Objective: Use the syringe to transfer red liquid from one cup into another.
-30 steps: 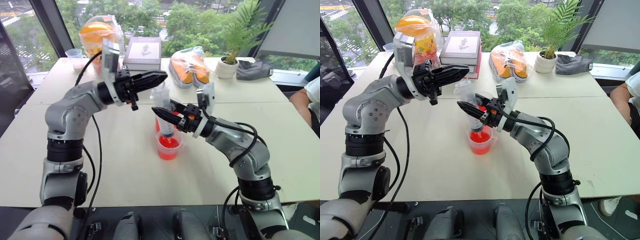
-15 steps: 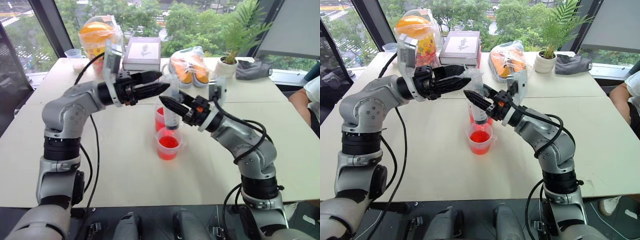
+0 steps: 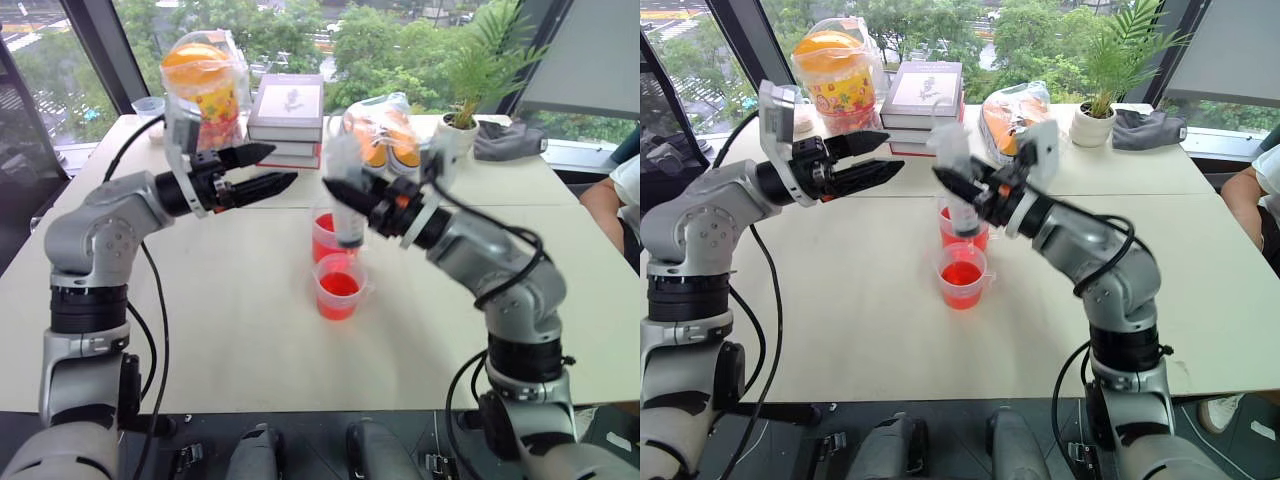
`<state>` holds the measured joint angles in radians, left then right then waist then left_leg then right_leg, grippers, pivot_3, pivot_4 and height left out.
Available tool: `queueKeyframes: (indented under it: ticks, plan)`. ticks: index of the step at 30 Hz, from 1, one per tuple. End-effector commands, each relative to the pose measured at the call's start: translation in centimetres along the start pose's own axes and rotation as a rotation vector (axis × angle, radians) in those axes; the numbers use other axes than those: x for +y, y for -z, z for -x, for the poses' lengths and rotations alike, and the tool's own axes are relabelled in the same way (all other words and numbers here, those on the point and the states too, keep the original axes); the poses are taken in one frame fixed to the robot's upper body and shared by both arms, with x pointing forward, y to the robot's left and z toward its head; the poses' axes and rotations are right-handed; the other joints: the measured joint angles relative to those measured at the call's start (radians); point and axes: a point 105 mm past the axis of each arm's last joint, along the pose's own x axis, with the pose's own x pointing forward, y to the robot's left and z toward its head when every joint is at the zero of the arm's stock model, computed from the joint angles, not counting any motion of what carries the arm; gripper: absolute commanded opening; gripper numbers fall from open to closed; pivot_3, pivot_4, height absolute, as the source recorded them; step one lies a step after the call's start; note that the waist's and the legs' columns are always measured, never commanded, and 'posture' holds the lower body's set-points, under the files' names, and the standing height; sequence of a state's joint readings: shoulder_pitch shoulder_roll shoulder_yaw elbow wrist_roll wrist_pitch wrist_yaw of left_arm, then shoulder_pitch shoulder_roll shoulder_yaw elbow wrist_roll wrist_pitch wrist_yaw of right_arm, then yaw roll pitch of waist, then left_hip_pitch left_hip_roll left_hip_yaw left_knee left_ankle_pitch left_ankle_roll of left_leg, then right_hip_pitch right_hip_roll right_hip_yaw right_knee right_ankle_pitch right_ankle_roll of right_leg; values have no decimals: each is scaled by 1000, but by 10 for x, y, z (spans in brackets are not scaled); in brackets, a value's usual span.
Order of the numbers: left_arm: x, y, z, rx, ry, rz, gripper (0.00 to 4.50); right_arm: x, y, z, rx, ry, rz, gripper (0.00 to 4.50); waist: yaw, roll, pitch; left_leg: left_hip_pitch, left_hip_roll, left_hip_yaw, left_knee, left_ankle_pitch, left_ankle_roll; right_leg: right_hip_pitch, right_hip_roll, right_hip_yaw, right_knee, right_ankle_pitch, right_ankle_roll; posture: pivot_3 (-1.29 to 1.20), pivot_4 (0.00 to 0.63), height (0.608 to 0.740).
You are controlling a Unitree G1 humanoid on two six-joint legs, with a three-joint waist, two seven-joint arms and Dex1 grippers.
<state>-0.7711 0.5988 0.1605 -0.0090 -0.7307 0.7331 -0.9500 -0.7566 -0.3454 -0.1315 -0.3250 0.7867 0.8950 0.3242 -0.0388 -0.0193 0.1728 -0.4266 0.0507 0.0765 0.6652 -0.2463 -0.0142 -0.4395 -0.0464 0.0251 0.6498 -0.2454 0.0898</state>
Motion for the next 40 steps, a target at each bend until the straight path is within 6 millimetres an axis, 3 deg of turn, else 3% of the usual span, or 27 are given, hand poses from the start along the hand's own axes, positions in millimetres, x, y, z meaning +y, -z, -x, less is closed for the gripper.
queueKeyframes:
  ticks: [1,5,8,12,18,21,22,26,32,33,37,40]
  plan:
    - [-7,-6,3,-19,-5,-56,4445,-38,-24,10,59,182,-30,1384,4,0,0,0,0,0,0,0,0,0,0,0,0,0,0,0,150,740]
    - [-14,4,3,-20,-8,-42,4445,-98,-16,37,323,441,-38,1384,7,0,0,0,0,1,-1,0,0,0,-1,0,-1,0,0,0,150,740]
    - [-19,6,3,-37,-2,-22,4445,-136,15,67,602,603,-20,1384,14,0,0,-1,-1,2,-2,0,1,0,-1,1,-4,-2,-3,0,150,740]
    - [-22,13,4,-34,-23,-21,4445,-166,49,94,776,707,-63,1384,10,0,0,0,-1,2,-2,-1,1,-1,1,2,-4,-1,-2,0,150,740]
    - [-25,24,8,-6,-52,-19,4445,-180,90,112,909,744,-172,1384,0,0,0,-1,-1,2,-2,-1,1,-2,1,2,-3,0,0,0,150,740]
    - [-26,29,10,19,-67,-26,4445,-181,97,113,927,734,-183,1384,-3,0,0,-1,-1,2,-2,-1,1,-2,1,2,-3,0,0,0,150,740]
    - [-26,31,11,27,-70,-30,4500,-181,98,113,929,734,-186,2449,-4,0,0,-1,-1,2,-2,-1,1,-2,1,2,-3,0,0,0,150,740]
    - [-27,33,14,41,-79,-32,4500,-178,95,111,911,704,-198,4448,-4,0,0,-1,-1,2,-2,-1,1,-2,1,2,-3,0,0,0,150,740]
    - [-28,33,20,64,-85,-34,4500,-165,58,107,834,594,-25,4448,-1,0,0,-1,-1,2,-2,-1,1,-2,1,2,-3,0,0,0,150,740]
    - [-28,33,23,74,-90,-38,4500,-155,44,108,804,534,55,4448,2,0,0,-1,-1,2,-3,-1,1,-2,1,2,-3,0,0,0,150,740]
    - [-29,36,32,109,-104,-44,4500,-86,6,112,690,188,211,4448,21,0,0,-2,-1,1,-4,-1,1,-2,0,1,-4,-1,2,0,150,740]
    - [-30,37,37,128,-112,-39,4500,-58,-5,123,664,79,278,4448,22,0,0,-1,0,1,-4,-1,2,-1,0,1,-4,-1,2,0,150,740]
